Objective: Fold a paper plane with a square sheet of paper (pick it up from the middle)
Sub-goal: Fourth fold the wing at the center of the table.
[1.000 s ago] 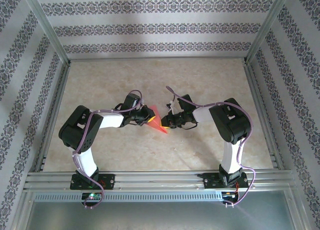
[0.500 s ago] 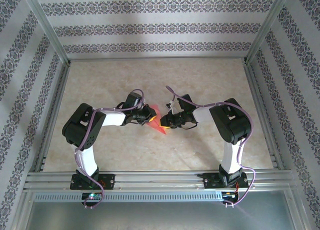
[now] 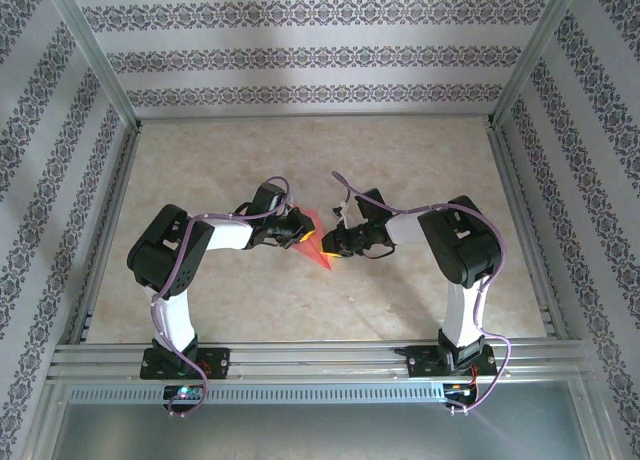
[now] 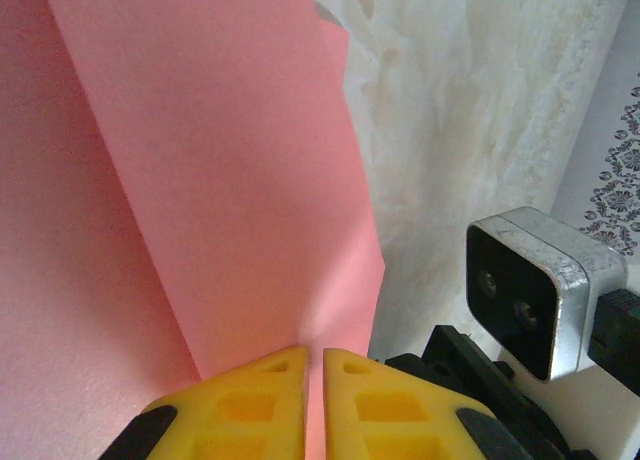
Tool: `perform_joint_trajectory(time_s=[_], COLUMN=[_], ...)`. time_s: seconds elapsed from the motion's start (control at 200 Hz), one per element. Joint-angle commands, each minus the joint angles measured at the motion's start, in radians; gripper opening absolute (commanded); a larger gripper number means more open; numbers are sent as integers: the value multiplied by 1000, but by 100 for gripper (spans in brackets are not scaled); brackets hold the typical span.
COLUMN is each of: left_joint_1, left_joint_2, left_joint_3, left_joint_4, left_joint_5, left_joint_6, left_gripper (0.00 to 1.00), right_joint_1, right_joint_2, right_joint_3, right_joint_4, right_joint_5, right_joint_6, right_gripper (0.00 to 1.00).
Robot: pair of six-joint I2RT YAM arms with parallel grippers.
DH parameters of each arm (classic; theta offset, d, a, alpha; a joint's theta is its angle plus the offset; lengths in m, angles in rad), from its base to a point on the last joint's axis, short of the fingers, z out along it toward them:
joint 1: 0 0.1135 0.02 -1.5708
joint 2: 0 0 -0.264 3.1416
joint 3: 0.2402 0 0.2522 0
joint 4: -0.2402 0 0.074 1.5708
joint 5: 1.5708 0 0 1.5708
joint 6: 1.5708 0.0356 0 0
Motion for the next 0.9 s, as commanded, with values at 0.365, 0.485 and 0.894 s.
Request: perform_joint_trajectory(time_s=[0.365,0.485,0.894], left_joint_1=[8,7,-19], left_joint_2=[-113,-105,-18], left_joint_3=[-58,-73,-34], left_joint_4=[32,66,94], left_joint_5=[-69,-50,13], left_joint_6=[27,13,12], left_gripper=[12,12,12], right_joint_1=[-8,-10,-16], right_joint_2=[116,123,135], right_joint_3=[-35,-29,3], right_joint_4=[-54,-67,-141], right_joint_5=[187,176,198], right_joint_6=[-33,-22,-11], right_gripper=[10,10,10])
